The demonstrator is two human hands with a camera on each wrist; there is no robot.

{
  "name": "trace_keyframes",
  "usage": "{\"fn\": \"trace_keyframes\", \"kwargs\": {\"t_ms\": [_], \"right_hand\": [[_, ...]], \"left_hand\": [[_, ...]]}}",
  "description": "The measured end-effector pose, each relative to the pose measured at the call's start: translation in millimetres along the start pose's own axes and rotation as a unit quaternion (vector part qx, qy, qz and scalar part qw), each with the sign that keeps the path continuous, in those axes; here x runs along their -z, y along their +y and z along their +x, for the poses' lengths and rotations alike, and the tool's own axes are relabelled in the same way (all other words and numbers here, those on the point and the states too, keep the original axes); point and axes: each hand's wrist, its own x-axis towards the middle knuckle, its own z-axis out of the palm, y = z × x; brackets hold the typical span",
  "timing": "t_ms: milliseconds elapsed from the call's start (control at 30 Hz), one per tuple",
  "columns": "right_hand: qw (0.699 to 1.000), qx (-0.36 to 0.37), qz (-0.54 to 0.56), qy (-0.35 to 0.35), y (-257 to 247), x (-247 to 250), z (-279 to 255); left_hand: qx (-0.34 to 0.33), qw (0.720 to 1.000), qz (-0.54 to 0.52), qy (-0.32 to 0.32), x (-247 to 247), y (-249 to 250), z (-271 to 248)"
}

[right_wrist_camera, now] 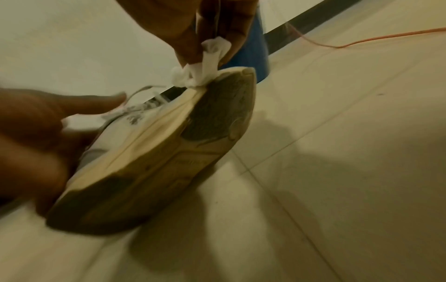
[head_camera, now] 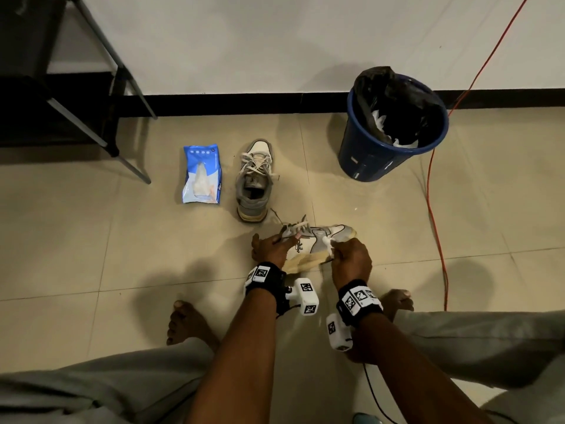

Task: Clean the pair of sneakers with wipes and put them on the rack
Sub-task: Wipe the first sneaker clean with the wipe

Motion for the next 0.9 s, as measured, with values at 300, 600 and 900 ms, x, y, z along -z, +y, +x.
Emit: {"fn": "trace_keyframes", "kwargs": {"t_ms": [300, 600, 900], "right_hand": [[0.962, 0.218, -0.035, -0.159, -12.5, -15.9, -26.4], [0.999, 0.012, 0.029, 0.007, 5.2, 4.3, 3.7], [0.97, 0.196, 0.032, -0.138, -12.7, -23.5, -18.7]], "left_hand": [[0.009, 0.999, 0.045, -0.019, 0.6, -2.5, 17.7], [-0.021, 0.999, 0.019, -0.017, 2.7, -1.1, 18.5], [0.018, 1.0, -0.005, 0.012, -10.6, -21.3, 44.8]]}}
